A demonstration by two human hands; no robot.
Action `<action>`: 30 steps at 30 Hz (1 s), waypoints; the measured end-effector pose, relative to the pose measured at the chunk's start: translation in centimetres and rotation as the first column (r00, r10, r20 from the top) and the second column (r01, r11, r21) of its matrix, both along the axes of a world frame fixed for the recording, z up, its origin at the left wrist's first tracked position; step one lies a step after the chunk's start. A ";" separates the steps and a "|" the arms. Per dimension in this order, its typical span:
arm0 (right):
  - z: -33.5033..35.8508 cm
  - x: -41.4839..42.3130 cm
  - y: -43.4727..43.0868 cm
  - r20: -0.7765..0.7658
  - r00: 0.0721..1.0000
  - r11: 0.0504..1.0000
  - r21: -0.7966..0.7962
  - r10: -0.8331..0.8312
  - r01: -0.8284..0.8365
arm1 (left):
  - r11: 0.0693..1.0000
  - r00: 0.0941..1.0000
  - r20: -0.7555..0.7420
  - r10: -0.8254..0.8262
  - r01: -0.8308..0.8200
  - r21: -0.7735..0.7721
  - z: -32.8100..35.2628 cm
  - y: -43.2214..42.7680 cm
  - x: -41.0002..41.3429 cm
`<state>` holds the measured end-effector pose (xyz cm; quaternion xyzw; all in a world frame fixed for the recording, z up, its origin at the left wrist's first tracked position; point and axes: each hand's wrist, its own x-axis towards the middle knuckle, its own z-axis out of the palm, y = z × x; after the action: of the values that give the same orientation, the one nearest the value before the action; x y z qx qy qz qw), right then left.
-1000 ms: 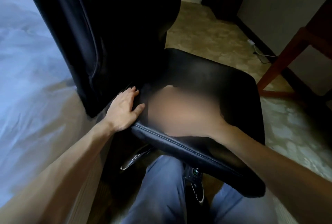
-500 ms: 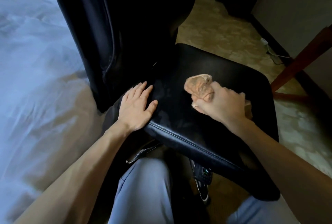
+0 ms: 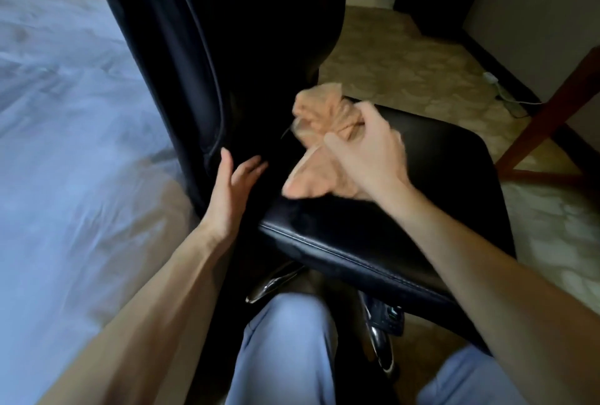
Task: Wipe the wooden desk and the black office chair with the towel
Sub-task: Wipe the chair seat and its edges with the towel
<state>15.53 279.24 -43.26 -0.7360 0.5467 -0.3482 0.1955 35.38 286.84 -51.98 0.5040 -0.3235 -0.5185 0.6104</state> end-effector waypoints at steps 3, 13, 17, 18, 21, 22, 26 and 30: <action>-1.3 1.7 -4.5 -0.280 0.960 0.999 0.048 0.003 0.011 | 0.958 0.951 0.129 0.282 -0.271 -0.095 -2.0 1.1 -0.6; -4.7 6.2 -2.4 -0.617 0.715 0.936 0.115 0.329 -0.331 | 0.978 0.975 -0.084 0.208 -0.204 0.052 -4.7 3.4 -1.5; -3.7 5.0 2.3 -0.602 0.516 0.738 0.194 0.610 -0.647 | 0.979 0.948 -0.251 0.195 -0.204 -0.007 -4.1 3.0 -1.8; -3.3 4.7 2.1 -0.599 0.509 0.728 0.192 0.618 -0.658 | 0.980 0.939 -0.289 0.187 -0.197 -0.005 -4.0 3.0 -1.5; -2.5 5.6 -0.8 -0.539 0.714 0.853 0.015 0.446 -0.522 | 0.981 0.948 -0.251 0.195 -0.192 0.037 -4.2 2.4 -0.4; -2.5 6.5 -1.9 -0.542 0.758 0.895 -0.024 0.362 -0.445 | 0.979 0.956 -0.213 0.203 -0.197 0.052 -4.2 2.0 -0.2; -4.4 9.8 -3.4 -0.630 0.674 0.910 0.136 0.384 -0.392 | 0.981 0.959 -0.206 0.194 -0.184 0.070 -5.6 0.2 1.1; -3.2 8.6 -2.2 -0.635 0.533 0.791 0.216 0.559 -0.573 | 0.974 0.948 -0.228 0.223 -0.206 0.096 -4.8 -0.7 1.6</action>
<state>24.11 277.08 -46.45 -0.9479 0.3076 0.0175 0.0806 36.95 286.14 -56.81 0.4918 -0.1730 -0.5166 0.6792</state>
